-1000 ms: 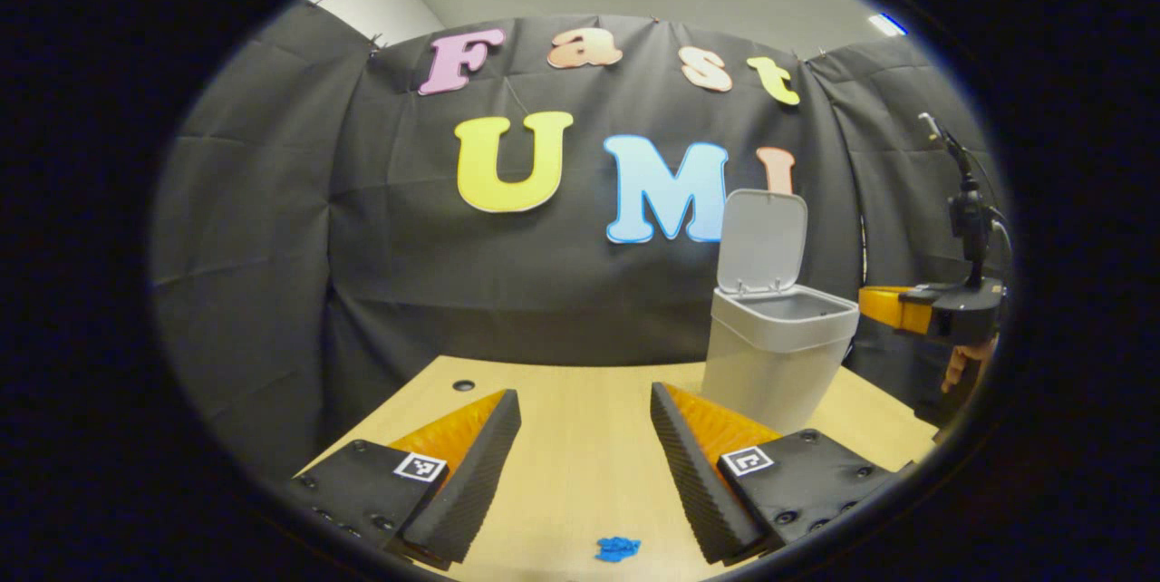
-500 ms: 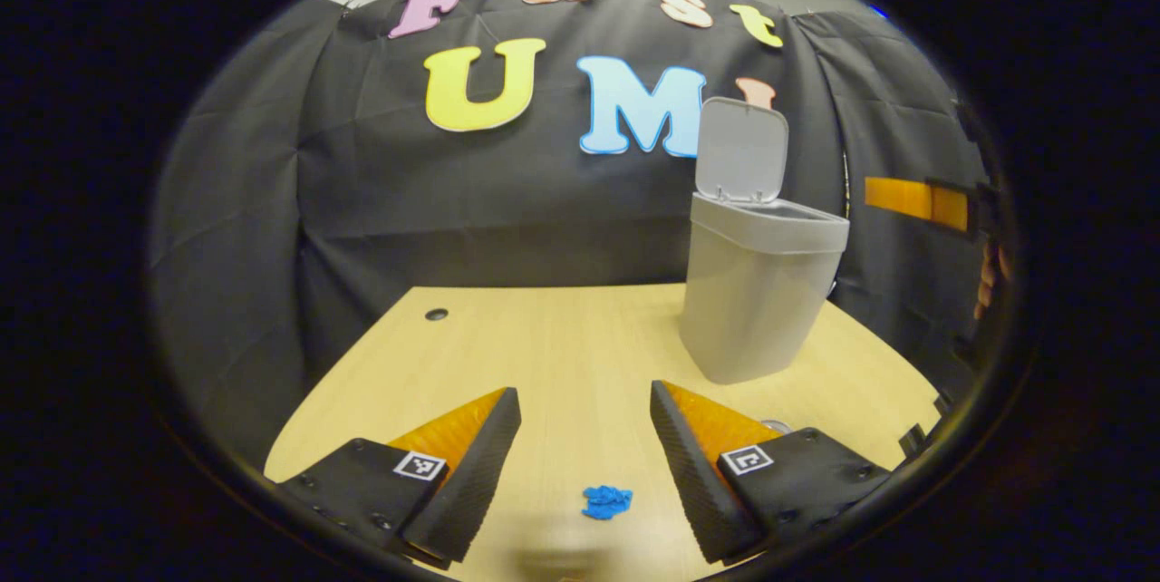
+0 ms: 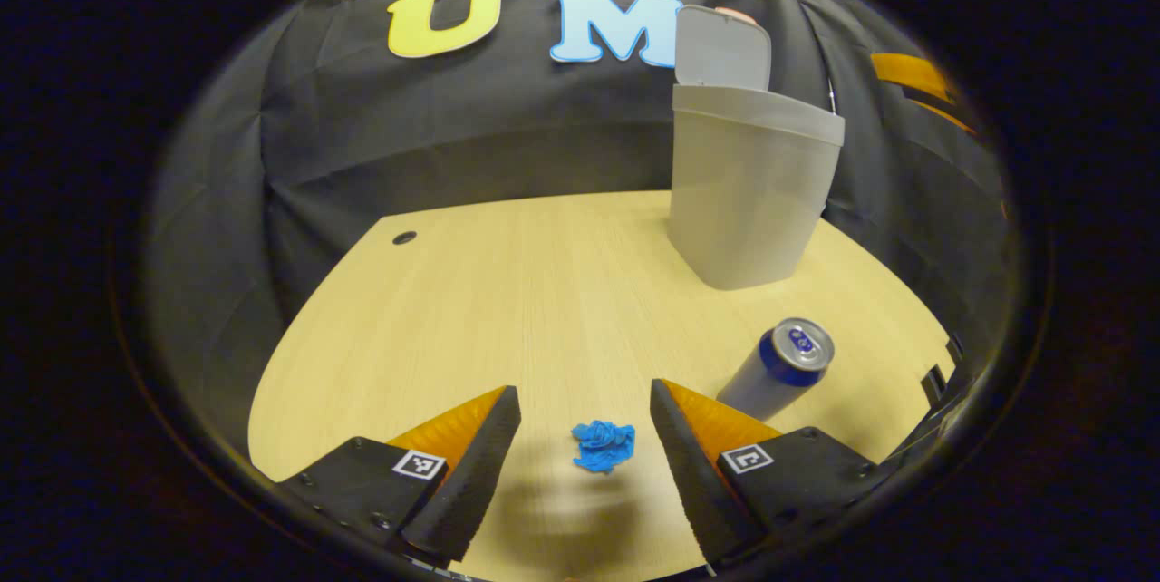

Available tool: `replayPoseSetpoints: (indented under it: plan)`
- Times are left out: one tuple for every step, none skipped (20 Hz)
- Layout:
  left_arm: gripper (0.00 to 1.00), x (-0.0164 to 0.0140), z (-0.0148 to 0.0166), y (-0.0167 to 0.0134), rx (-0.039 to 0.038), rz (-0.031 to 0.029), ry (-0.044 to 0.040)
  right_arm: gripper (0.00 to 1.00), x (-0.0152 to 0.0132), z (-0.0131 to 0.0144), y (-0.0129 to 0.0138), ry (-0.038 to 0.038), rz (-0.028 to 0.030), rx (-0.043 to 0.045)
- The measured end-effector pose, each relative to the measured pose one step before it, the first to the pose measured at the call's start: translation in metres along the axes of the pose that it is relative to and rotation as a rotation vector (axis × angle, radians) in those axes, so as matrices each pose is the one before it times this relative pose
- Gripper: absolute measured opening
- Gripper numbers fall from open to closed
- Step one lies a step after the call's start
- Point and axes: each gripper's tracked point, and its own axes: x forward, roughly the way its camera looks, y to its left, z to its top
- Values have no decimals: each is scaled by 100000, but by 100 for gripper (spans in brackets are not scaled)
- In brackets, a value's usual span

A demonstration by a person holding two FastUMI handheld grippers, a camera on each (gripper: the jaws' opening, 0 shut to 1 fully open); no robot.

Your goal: Press the lid of the desktop garbage bin to open it, pick up the crumpled paper on the desktop and throw it into the bin, then pick up the pop can on the desktop and drop it into the bin, and finally close the garbage bin lid.

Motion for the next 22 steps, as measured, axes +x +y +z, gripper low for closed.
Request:
replayPoseSetpoints:
  plan:
    - [97,599,-497,-110,-76,-574,1468,88,-229,-73,-357,188,-1170,-541]
    - [95,717,-801,-52,100,-398,1900,89,-238,-188,-98,557,-604,-403]
    - [96,653,-684,-33,405,-73,2146,91,-194,-114,-175,689,-721,-302]
    - [97,784,-944,-149,422,101,2358,93,-253,-308,-113,798,-429,-297]
    - [97,738,-1092,-95,570,48,3067,93,-195,-248,-153,1055,-379,-357]
    - [97,458,-687,264,427,129,2574,93,-137,-257,-161,790,-408,-114]
    - [98,531,-479,37,362,-227,1970,93,-112,-273,-137,972,-171,254]
    - [97,385,-275,52,131,-122,1715,93,-136,-325,-114,986,17,635]
    - [97,365,-381,35,12,-270,1374,93,-100,-201,-103,1027,31,789]
    - [97,190,-239,137,-1,165,1198,93,-35,-187,-199,570,-161,848]
    - [95,284,-115,57,-282,-6,699,93,-79,89,-193,56,-325,485]
    - [95,347,-53,-79,-645,-329,635,93,-70,-7,-154,-179,-543,212]
    - [95,226,-106,-104,-922,-742,603,93,-70,21,-204,-234,-546,-74]
    - [97,-213,-411,-163,-702,-203,1433,93,-68,-94,-175,-65,-492,-182]
    - [95,195,222,307,964,322,-1486,93,-15,14,-76,45,-301,-80]
    - [94,105,87,150,626,867,-530,93,-73,-238,-56,270,44,317]
    - [88,154,50,-4,-204,449,-743,93,-22,-163,102,540,464,470]
    - [84,156,-98,41,-546,668,-701,93,-104,-298,210,646,571,251]
    - [77,-28,94,288,-964,1128,-745,93,-17,-157,84,436,202,-197]
    - [70,-22,38,339,-871,861,53,93,-29,-215,16,260,150,-320]
    - [60,29,10,510,-706,1700,-432,93,-9,-102,37,311,276,-293]
    - [53,-56,57,226,-1904,586,-200,93,49,-108,49,185,326,-40]
